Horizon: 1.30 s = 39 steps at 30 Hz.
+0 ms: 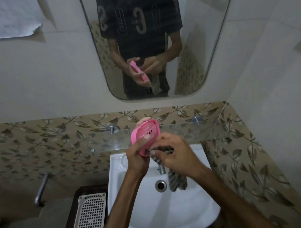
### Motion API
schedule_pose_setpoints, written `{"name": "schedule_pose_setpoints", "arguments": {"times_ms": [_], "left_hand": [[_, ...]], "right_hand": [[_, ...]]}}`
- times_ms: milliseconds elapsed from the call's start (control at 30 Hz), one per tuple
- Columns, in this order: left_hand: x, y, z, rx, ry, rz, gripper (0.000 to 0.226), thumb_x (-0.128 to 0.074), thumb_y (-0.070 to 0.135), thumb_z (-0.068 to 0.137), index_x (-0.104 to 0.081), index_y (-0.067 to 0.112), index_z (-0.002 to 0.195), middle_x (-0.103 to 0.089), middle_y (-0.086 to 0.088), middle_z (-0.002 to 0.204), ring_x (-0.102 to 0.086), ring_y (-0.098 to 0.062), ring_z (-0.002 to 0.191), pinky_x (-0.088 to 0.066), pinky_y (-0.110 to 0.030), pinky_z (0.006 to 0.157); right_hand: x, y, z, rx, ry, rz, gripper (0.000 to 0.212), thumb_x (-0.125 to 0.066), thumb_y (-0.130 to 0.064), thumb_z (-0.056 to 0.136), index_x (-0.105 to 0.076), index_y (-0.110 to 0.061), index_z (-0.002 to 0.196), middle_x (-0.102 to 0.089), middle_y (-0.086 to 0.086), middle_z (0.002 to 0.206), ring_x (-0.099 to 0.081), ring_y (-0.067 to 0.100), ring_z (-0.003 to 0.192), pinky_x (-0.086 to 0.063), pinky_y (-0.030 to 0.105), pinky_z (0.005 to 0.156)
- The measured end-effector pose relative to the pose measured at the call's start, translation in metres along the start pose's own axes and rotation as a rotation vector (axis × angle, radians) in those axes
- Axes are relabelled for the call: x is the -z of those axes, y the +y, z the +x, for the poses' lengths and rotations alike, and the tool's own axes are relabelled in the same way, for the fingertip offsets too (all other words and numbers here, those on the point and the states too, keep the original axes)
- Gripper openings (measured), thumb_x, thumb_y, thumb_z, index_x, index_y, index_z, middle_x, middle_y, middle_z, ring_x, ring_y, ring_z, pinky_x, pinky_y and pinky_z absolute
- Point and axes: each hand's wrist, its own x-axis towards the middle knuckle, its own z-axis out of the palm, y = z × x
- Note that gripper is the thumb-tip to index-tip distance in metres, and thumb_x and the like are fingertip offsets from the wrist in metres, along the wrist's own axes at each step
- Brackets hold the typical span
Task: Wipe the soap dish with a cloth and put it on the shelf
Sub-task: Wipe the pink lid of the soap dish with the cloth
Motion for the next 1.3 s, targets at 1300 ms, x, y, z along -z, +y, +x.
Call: {"name": "schedule_pose_setpoints", "arguments": {"times_ms": [1300], "left_hand": [[-0.008, -0.001, 0.003, 0.014, 0.109, -0.113, 0.031, -0.059, 0.021, 0.082, -0.078, 0.012, 0.104, -0.071, -0.015, 0.098, -0.064, -0.026, 0.086, -0.051, -0.035, 0.077]], "right_hand": [[-0.021, 0.001, 0.003, -0.273, 0.412, 0.324, 0.017, -0.079, 0.0, 0.086, -0.081, -0.011, 0.099, -0.074, 0.0, 0.098, -0.073, 0.004, 0.089, -0.062, 0.021, 0.077]]}}
